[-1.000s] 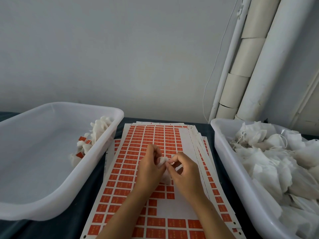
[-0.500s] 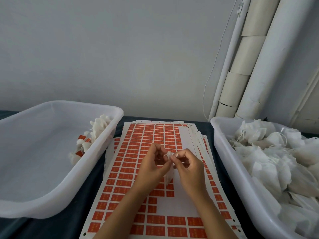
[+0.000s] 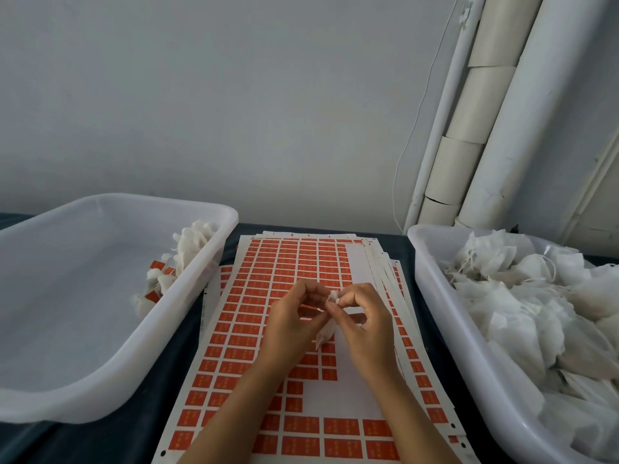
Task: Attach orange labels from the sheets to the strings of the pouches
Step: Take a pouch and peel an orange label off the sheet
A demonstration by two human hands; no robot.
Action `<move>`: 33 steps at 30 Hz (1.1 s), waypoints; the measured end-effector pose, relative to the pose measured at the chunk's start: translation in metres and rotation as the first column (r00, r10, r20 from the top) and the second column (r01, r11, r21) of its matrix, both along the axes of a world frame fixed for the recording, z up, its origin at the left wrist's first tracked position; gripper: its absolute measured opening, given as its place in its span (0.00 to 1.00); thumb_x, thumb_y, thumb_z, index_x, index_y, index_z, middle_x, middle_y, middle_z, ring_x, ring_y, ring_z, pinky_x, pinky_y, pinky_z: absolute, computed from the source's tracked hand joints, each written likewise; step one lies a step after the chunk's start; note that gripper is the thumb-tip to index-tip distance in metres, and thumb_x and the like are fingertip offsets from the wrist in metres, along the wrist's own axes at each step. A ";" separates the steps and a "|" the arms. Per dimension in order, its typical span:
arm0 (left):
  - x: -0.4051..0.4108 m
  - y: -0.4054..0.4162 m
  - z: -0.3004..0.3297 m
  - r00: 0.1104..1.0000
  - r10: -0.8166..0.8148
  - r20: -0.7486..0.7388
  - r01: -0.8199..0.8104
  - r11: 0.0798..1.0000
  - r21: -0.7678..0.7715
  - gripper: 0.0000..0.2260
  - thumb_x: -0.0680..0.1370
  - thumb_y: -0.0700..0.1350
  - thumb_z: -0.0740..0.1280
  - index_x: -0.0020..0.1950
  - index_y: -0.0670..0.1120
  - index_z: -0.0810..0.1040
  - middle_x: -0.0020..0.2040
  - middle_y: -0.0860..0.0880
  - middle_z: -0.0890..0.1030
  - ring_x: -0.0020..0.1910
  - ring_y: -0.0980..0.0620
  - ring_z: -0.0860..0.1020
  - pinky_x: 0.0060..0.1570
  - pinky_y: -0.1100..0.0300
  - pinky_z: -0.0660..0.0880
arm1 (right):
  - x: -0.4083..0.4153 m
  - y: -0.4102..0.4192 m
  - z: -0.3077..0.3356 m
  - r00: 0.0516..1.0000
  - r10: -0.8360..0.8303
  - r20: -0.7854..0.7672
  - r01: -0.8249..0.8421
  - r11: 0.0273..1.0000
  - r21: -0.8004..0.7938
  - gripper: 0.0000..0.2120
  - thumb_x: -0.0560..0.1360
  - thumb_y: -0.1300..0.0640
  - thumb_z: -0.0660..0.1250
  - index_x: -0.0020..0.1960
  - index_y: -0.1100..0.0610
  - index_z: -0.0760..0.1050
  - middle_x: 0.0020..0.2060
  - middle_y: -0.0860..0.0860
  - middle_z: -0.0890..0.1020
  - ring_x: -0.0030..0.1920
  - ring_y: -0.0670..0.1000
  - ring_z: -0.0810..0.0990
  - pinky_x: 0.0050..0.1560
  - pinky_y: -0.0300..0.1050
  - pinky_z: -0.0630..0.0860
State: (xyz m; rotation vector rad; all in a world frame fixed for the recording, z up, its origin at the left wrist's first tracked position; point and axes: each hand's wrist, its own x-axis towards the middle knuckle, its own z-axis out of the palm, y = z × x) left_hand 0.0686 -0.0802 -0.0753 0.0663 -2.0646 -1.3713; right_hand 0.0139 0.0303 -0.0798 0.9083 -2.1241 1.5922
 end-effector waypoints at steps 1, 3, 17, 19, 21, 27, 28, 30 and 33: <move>0.000 0.000 0.000 1.000 0.009 -0.007 -0.009 1.000 -0.001 0.13 0.72 0.35 0.71 0.48 0.53 0.76 0.43 0.58 0.80 0.43 0.60 0.80 0.40 0.69 0.77 | 0.000 0.000 0.000 1.000 0.015 0.012 -0.015 1.000 -0.002 0.10 0.72 0.59 0.71 0.38 0.48 0.72 0.43 0.42 0.78 0.49 0.39 0.76 0.46 0.25 0.72; 0.001 -0.001 0.000 1.000 0.019 -0.018 -0.019 1.000 0.006 0.12 0.72 0.35 0.71 0.47 0.51 0.76 0.42 0.57 0.80 0.42 0.60 0.80 0.40 0.69 0.77 | 0.001 0.000 0.001 0.999 0.046 0.023 -0.046 0.999 -0.001 0.09 0.72 0.58 0.70 0.39 0.47 0.72 0.44 0.42 0.78 0.49 0.39 0.75 0.46 0.25 0.72; 0.002 -0.006 0.000 0.998 -0.005 0.060 0.002 0.999 0.051 0.15 0.72 0.33 0.71 0.46 0.54 0.77 0.40 0.57 0.81 0.41 0.59 0.80 0.40 0.64 0.80 | -0.003 0.005 0.006 0.934 0.208 0.290 -0.174 0.975 -0.137 0.07 0.77 0.60 0.63 0.44 0.50 0.76 0.42 0.43 0.81 0.46 0.41 0.79 0.46 0.30 0.75; 0.002 -0.006 0.000 0.998 0.026 0.056 -0.029 0.998 0.048 0.16 0.72 0.33 0.71 0.46 0.55 0.77 0.40 0.56 0.81 0.42 0.59 0.80 0.41 0.66 0.79 | -0.004 0.005 0.006 0.937 0.194 0.289 -0.165 0.979 -0.121 0.07 0.77 0.59 0.63 0.43 0.50 0.76 0.40 0.43 0.81 0.45 0.43 0.79 0.46 0.33 0.77; 0.002 -0.006 0.000 0.997 0.059 0.053 -0.061 0.997 0.037 0.16 0.72 0.33 0.71 0.46 0.54 0.77 0.42 0.56 0.81 0.43 0.60 0.80 0.42 0.66 0.79 | -0.003 0.004 0.006 0.942 0.187 0.280 -0.163 0.981 -0.106 0.07 0.77 0.59 0.64 0.42 0.49 0.76 0.40 0.42 0.81 0.45 0.45 0.79 0.46 0.35 0.78; 0.003 -0.007 0.000 0.993 0.113 0.023 -0.113 0.993 0.035 0.15 0.72 0.34 0.71 0.47 0.55 0.77 0.42 0.56 0.81 0.42 0.61 0.80 0.41 0.68 0.78 | -0.001 0.003 0.007 0.949 0.195 0.249 -0.187 0.981 -0.059 0.05 0.75 0.60 0.67 0.43 0.50 0.77 0.42 0.44 0.82 0.46 0.42 0.79 0.46 0.32 0.77; 0.002 -0.006 -0.001 0.992 0.125 0.026 -0.126 0.991 0.039 0.16 0.72 0.34 0.71 0.47 0.56 0.76 0.41 0.56 0.81 0.42 0.61 0.80 0.41 0.69 0.78 | -0.002 0.003 0.007 0.950 0.185 0.253 -0.178 0.983 -0.049 0.05 0.74 0.60 0.68 0.43 0.50 0.77 0.42 0.44 0.82 0.46 0.42 0.79 0.46 0.32 0.77; 0.002 -0.006 -0.001 0.990 0.137 0.030 -0.139 0.988 0.066 0.18 0.72 0.34 0.71 0.50 0.57 0.75 0.41 0.55 0.82 0.41 0.60 0.81 0.41 0.69 0.78 | -0.003 0.003 0.006 0.955 0.147 0.258 -0.143 0.989 -0.034 0.05 0.73 0.59 0.70 0.43 0.49 0.77 0.41 0.42 0.81 0.45 0.41 0.80 0.44 0.32 0.77; 0.000 -0.007 -0.002 0.991 0.126 0.037 -0.130 0.985 0.112 0.19 0.73 0.34 0.70 0.58 0.53 0.75 0.41 0.53 0.83 0.41 0.58 0.82 0.44 0.67 0.79 | -0.003 0.002 0.005 0.969 0.103 0.226 -0.099 0.995 -0.029 0.07 0.71 0.59 0.72 0.44 0.48 0.77 0.42 0.40 0.81 0.45 0.38 0.79 0.40 0.29 0.76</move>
